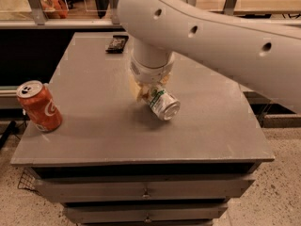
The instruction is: Place 7up can upright
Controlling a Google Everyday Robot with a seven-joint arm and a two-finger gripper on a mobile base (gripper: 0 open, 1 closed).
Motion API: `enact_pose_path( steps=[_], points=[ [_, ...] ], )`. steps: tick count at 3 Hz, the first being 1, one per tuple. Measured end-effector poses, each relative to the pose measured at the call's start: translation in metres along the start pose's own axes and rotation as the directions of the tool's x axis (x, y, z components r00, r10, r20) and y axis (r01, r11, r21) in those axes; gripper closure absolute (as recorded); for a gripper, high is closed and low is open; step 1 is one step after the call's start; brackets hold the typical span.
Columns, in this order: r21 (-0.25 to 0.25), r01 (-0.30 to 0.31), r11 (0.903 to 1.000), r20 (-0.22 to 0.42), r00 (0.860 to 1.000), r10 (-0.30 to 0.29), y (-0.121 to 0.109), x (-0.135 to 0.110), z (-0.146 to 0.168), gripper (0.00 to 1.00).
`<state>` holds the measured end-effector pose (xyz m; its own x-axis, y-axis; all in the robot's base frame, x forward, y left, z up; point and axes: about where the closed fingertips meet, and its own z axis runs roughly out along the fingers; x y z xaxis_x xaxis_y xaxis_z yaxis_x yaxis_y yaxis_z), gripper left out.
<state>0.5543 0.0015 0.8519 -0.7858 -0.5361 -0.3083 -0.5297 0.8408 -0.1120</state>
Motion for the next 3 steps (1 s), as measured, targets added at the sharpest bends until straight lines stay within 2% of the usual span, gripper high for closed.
enact_pose_path(
  steps=[1, 2, 3],
  points=[
    [-0.027, 0.078, 0.9966, 0.107, 0.992, -0.074, -0.001, -0.021, -0.03, 0.96],
    [-0.109, 0.136, 0.9847, 0.278, 0.955, -0.101, -0.009, -0.05, -0.06, 1.0],
    [-0.222, 0.165, 0.961, 0.477, 0.878, -0.041, -0.028, -0.079, -0.087, 1.0]
  ],
)
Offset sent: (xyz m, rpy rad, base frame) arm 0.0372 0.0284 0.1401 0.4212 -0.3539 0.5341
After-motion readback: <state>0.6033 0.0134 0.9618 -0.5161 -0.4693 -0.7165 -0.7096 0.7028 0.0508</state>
